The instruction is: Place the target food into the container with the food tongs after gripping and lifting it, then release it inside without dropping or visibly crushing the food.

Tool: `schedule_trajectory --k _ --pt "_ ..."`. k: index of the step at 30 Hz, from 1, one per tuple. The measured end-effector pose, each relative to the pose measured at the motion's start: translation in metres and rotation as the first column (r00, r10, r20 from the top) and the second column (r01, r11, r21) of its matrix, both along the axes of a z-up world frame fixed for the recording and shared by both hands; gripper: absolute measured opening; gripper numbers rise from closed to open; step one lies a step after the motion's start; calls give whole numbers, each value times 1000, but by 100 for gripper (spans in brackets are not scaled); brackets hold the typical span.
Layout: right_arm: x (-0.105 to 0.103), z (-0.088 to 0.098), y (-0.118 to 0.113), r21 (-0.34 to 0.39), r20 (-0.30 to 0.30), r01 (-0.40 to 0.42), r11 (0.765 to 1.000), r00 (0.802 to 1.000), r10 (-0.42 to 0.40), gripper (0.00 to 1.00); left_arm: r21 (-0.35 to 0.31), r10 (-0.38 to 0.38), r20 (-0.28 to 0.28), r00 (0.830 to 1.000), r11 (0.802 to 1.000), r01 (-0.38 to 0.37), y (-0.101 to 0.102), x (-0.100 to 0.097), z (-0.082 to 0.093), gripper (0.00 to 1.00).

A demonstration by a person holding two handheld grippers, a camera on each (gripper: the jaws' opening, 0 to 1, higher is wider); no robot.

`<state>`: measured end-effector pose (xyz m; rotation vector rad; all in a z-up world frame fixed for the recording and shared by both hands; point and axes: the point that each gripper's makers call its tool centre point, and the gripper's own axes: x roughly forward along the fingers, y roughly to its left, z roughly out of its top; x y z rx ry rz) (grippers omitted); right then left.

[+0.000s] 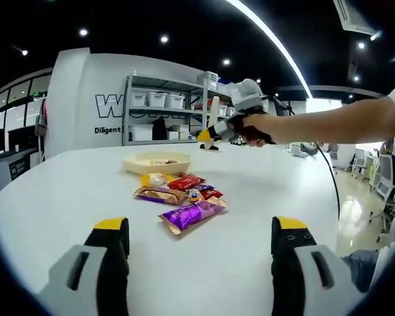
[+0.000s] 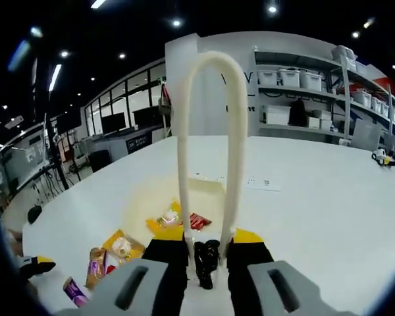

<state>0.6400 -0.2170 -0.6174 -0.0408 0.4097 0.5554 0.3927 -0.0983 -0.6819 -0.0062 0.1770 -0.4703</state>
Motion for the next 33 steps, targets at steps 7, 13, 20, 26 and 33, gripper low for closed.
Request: schedule_trajectory --k 7,13,20,26,33 --pt "8 16 10 -4 15 -1 1000 1000 1 16 -4 3 1 1000 1000 -3 1 0 0 88" --pt "18 23 15 11 14 -6 1000 1000 6 16 -5 5 11 1000 1000 -5 2 0 2 88" --pt "29 19 22 16 5 -10 1000 1000 10 16 -4 2 14 1000 1000 -2 1 0 2 87" --pt "34 12 34 9 -1 -27 1000 1000 27 16 -4 1 16 1000 1000 -1 2 0 2 87" --pt "37 -2 47 0 -17 -46 999 999 46 16 -2 0 18 1000 1000 0 2 1 1 87"
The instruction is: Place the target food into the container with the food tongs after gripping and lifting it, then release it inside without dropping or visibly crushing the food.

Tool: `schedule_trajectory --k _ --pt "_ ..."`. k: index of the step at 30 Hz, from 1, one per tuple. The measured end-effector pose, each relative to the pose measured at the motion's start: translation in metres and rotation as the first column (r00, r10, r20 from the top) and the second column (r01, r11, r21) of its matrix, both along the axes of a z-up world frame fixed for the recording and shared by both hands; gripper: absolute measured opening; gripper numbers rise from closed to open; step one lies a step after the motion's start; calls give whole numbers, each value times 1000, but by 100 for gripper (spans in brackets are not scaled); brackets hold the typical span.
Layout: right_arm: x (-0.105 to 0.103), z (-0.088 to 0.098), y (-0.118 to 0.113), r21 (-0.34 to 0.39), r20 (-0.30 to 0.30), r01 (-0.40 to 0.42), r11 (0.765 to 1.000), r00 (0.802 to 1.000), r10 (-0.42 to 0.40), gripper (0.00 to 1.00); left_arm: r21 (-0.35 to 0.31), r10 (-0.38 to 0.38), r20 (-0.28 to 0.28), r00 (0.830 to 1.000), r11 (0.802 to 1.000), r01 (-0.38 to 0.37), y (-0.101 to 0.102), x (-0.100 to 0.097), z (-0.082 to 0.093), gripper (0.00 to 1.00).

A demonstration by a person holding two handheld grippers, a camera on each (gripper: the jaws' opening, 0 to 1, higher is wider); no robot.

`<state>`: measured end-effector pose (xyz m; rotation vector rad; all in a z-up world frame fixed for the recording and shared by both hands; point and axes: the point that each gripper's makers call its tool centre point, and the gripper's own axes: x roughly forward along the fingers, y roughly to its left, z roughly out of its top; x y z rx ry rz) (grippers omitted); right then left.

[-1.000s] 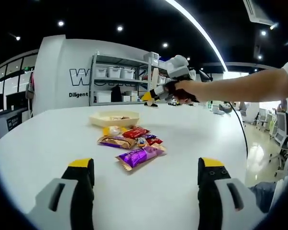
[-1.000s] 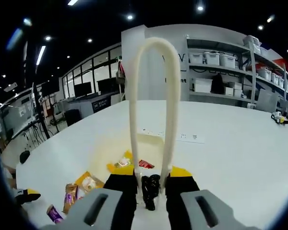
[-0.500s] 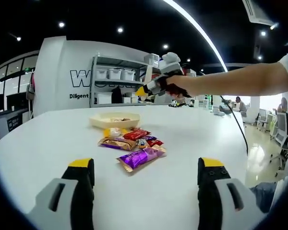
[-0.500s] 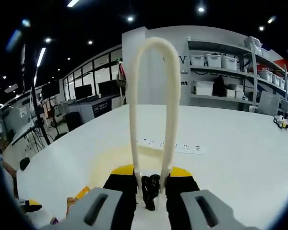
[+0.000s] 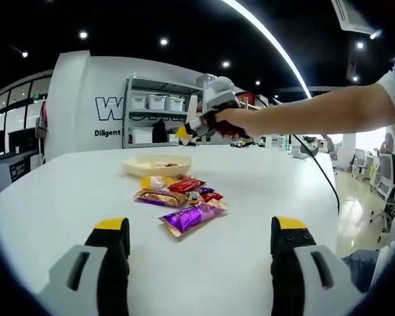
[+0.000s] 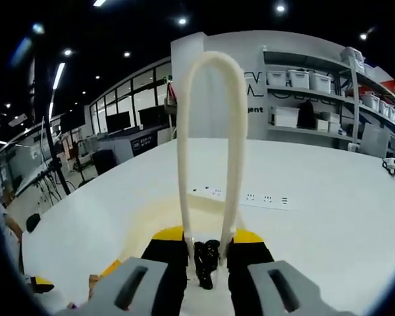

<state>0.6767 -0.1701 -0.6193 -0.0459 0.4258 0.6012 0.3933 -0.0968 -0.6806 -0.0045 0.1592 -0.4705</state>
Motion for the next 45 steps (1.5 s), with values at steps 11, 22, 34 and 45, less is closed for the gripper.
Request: schedule_trajectory --k 11,22,34,45 --pt "10 -22 8 -4 -29 5 1000 1000 -5 16 -1 -9 3 1000 1000 9 -2 -1 0 87" --pt "15 -38 14 -15 -50 3 1000 999 -3 17 -2 -8 2 1000 1000 8 -2 -1 0 86" --pt "18 -49 15 -2 -66 10 1000 998 -10 17 -2 -10 -1 1000 1000 10 -1 0 -1 86" --pt "23 -53 19 24 -74 10 1000 997 -8 18 -4 -13 -6 1000 1000 13 -1 -1 -2 86"
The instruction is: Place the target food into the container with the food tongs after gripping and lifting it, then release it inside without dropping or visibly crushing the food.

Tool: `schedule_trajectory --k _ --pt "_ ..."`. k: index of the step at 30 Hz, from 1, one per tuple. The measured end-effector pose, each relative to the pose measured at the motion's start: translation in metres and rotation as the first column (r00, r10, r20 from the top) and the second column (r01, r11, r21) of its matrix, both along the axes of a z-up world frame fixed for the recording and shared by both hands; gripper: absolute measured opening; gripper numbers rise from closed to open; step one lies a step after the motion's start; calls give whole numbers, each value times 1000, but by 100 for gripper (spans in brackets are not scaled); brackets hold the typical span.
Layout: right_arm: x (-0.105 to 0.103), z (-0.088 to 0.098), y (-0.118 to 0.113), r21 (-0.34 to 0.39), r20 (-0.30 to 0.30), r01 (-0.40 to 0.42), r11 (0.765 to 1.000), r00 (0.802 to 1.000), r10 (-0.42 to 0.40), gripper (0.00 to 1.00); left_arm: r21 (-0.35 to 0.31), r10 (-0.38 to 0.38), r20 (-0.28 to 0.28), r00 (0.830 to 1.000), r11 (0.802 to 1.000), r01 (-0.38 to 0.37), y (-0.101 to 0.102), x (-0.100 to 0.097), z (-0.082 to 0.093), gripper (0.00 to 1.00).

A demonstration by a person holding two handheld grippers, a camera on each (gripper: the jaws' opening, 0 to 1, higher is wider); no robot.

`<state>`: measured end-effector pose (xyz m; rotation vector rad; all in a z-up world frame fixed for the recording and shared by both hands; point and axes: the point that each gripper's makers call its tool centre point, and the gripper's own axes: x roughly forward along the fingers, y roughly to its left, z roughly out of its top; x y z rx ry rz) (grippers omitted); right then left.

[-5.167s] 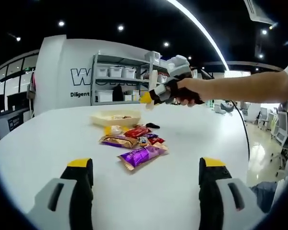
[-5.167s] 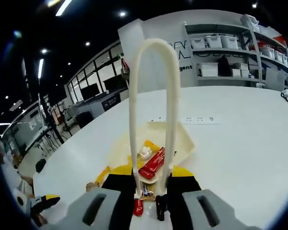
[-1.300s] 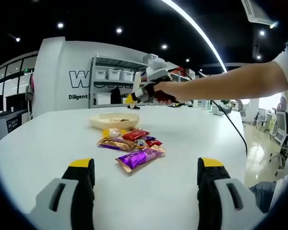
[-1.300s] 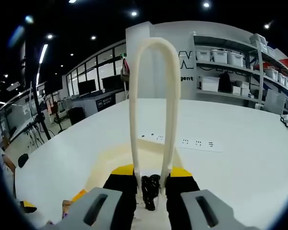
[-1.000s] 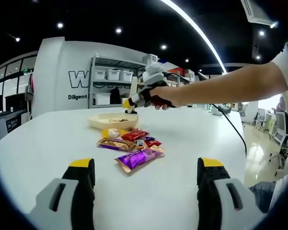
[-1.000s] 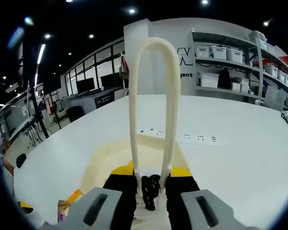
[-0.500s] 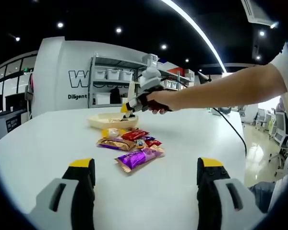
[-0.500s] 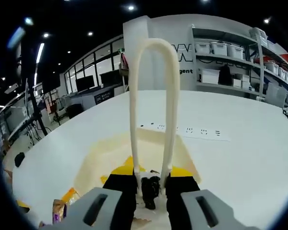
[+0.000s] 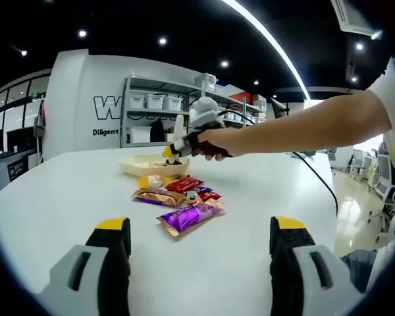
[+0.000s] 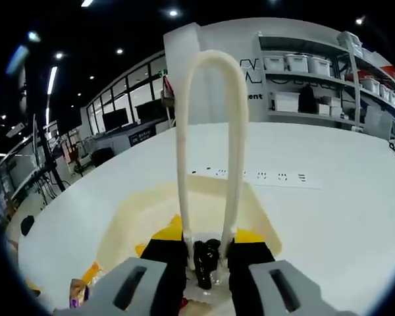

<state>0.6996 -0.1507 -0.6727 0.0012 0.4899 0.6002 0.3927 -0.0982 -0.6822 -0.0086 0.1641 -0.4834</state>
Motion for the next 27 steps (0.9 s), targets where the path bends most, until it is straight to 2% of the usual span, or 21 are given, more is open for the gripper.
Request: schedule_trajectory --k 7,12,18,27 --pt "-1 3 0 17 15 0 1000 1000 0 19 1 0 -2 1000 1000 0 0 0 0 86" --pt "-3 14 -1 35 31 3 999 1000 -4 19 2 -1 -1 1000 1000 1 0 0 0 86" --pt "-6 18 -7 30 38 1 1000 999 -2 18 -1 0 -2 1000 1000 0 0 0 0 86" --pt "-26 26 -19 34 60 -18 999 998 16 19 1 -1 1 1000 1000 1 0 0 1 86"
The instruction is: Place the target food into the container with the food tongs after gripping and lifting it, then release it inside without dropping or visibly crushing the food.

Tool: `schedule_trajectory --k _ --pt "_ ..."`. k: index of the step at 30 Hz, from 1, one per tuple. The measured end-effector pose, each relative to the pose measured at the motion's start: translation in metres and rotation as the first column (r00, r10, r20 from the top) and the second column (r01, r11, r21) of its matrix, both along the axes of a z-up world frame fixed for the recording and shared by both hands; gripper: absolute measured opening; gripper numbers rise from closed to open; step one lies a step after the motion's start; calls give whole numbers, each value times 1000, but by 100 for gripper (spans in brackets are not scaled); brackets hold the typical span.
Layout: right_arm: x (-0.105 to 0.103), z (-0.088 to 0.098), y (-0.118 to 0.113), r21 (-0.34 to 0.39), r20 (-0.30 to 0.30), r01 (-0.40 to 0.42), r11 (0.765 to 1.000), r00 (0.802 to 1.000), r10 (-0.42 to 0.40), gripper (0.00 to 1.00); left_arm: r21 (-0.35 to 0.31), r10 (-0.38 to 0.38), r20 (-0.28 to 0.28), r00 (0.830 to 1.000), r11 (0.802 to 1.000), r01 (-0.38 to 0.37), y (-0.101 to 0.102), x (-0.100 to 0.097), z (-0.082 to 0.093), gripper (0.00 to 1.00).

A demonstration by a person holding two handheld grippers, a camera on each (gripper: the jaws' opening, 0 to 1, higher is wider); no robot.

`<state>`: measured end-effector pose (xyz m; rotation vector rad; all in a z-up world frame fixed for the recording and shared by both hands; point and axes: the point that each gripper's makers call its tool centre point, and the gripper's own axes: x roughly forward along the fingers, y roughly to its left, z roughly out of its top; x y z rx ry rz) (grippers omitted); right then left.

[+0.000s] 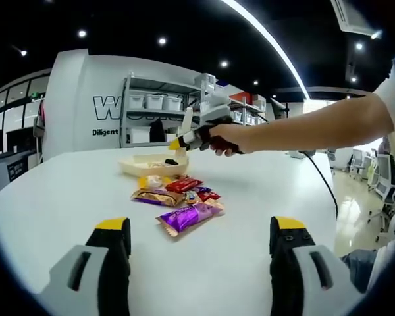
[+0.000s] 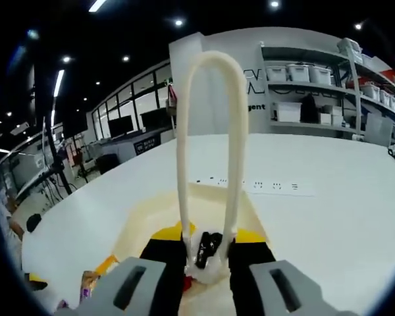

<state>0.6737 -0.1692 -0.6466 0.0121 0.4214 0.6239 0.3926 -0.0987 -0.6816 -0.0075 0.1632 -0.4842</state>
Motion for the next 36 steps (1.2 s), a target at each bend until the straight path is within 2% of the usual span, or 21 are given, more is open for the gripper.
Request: schedule_trajectory --k 10,16,21,26,29,32,35,36 --pt "-44 8 -8 -16 29 -59 998 998 60 19 1 5 5 1000 1000 -5 0 1 1 86" --pt "-60 11 -15 -31 37 -78 996 996 79 19 2 12 3 1000 1000 -12 2 1 1 86" --pt "-78 14 -12 -19 28 -108 994 994 109 19 13 12 -3 1000 1000 -12 1 0 -1 86" --pt "-94 26 -10 5 34 -139 990 990 139 19 11 19 -4 1000 1000 -19 2 -2 -1 89" --pt "-104 33 -9 34 26 -163 986 986 162 19 18 18 23 1000 1000 -19 2 -5 4 91" --pt "-111 38 -10 104 -7 -159 982 987 161 19 9 43 34 998 999 -44 9 -3 10 94" --pt "-117 36 -8 84 -7 -180 980 983 182 19 -19 122 30 992 992 -122 23 0 15 99" --pt "-119 35 -7 81 -9 -185 979 982 186 19 -9 115 21 993 993 -115 25 0 14 99"
